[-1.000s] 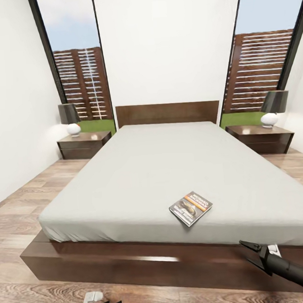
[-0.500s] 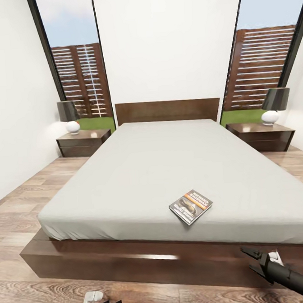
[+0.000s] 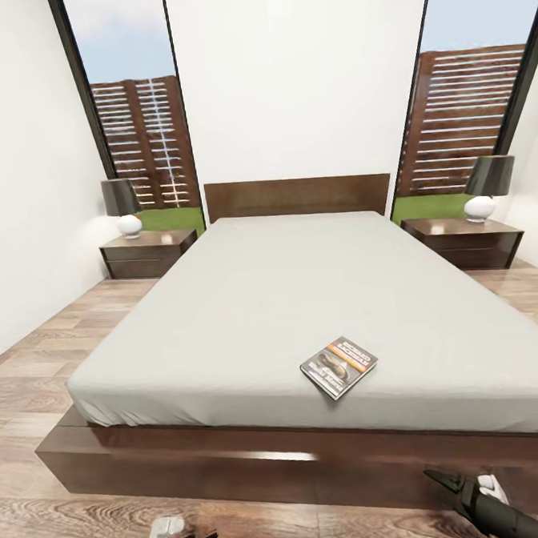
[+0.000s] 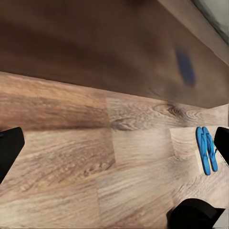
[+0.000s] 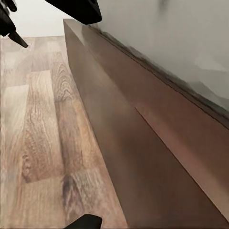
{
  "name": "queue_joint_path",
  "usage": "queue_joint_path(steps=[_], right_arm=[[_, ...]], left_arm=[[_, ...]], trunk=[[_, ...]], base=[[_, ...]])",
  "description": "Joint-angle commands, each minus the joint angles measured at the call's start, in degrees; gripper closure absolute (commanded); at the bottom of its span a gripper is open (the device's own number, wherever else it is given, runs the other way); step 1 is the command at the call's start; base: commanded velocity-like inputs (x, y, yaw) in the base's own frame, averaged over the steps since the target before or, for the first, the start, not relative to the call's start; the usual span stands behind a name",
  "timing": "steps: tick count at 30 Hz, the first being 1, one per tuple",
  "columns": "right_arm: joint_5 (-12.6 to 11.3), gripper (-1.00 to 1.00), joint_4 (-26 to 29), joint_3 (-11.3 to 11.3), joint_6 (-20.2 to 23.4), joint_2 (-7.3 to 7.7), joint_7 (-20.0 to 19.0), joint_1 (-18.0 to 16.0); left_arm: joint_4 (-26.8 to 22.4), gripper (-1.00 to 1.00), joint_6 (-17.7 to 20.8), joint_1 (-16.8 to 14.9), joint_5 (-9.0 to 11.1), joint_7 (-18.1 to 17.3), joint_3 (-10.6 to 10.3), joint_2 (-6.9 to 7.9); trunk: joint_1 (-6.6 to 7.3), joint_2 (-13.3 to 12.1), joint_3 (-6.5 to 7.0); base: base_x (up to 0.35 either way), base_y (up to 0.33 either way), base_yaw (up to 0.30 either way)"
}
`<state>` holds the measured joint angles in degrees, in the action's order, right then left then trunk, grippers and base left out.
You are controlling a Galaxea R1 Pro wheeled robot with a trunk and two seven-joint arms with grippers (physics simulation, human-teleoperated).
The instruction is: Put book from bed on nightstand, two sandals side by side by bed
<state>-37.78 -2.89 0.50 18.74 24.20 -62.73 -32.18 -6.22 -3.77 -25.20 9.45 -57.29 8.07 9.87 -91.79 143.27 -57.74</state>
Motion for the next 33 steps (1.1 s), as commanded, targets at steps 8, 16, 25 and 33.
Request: queue_joint_path(steps=[8,16,25,33], right_arm=[[-0.8,-1.00,-0.2,-0.3,0.5,-0.66,-2.2,2.5],[-1.1,-1.00,-0.2,-0.3,0.2,-1.18,-3.0,5.1],[-1.2,-1.00,-0.2,-0.2,-1.2,-1.73,-3.2,7.8],[-1.2,-1.00,-0.2,-0.2,-3.3,-1.78,-3.2,7.9]], left_arm=[[2.3,-1.00,1.5,2.6,-1.0,-1.9,0.6,-0.79],[2.7,-1.00,2.3,5.3,-1.6,-2.9,0.7,-0.65],[2.9,-1.00,2.6,6.5,-1.8,-3.3,0.7,-0.56],[2.9,-1.00,2.6,6.6,-1.8,-3.3,0.7,-0.49]], trunk=[[0.01,0.0,-0.05],[0.01,0.0,-0.05],[0.01,0.0,-0.05],[0.01,0.0,-0.05]], base=[[0.000,0.000,0.000],[0.000,0.000,0.000],[0.000,0.000,0.000],[0.000,0.000,0.000]])
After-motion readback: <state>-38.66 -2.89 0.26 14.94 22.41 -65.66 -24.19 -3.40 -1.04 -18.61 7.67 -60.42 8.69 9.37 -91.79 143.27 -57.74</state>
